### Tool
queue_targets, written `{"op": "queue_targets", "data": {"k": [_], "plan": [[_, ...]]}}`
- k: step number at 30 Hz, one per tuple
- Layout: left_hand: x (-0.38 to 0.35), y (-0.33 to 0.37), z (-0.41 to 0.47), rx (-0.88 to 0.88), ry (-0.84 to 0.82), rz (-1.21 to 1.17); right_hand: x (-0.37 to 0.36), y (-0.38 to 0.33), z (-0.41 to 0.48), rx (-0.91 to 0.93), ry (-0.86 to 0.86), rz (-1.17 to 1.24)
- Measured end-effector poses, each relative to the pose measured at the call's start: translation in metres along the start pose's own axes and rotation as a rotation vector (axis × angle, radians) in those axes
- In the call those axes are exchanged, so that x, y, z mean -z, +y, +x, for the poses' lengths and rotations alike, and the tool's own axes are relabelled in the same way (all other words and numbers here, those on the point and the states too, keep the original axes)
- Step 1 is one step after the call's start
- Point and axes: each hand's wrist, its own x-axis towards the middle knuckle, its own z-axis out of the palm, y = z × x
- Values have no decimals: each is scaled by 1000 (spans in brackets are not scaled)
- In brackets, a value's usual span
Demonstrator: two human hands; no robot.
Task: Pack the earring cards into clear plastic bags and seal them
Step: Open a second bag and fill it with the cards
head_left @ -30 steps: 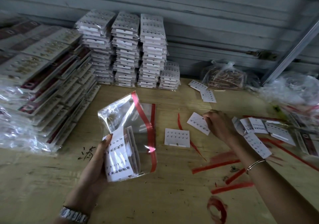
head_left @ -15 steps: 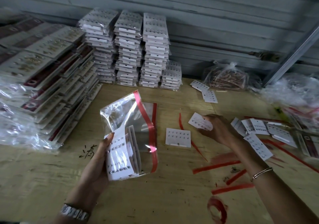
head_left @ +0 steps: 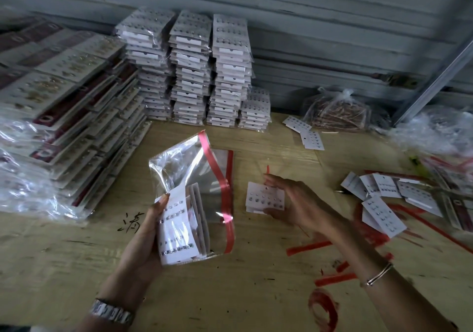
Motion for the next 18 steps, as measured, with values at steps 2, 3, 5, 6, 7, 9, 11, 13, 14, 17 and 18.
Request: {"op": "queue_targets", "data": {"k": [2, 3, 5, 6, 7, 9, 11, 13, 14, 17, 18], "plan": [[-4, 3, -3, 26, -31, -20, -1, 0, 0, 10, -14, 24], [-7, 5, -4, 35, -14, -1, -2, 1, 0, 10, -22, 28], [-20, 6, -11, 53, -71, -44, -3, 2, 0, 1, -32, 14], [-23, 10, -18, -8, -26, -9, -3, 2, -1, 3, -32, 4], [-26, 11, -24, -19, -41, -41, -4, 2, -1, 7, -33, 0], [-24, 5, -18, 37, -46, -58, -4, 3, -2, 8, -40, 2], [-24, 4, -17, 128, -298, -227, -4, 4, -3, 4, -45, 0], [-13, 9, -13, 64, -258, -246, -4, 3, -4, -3, -51, -16], [-13, 10, -15, 42, -229, -215, -3, 2, -5, -2, -50, -33], [-4, -2, -3, 102, -106, -132, 2, 0, -4, 18, -43, -66], [-1, -3, 1, 51, -76, -60, 6, 0, -2, 11, -43, -25]]}}
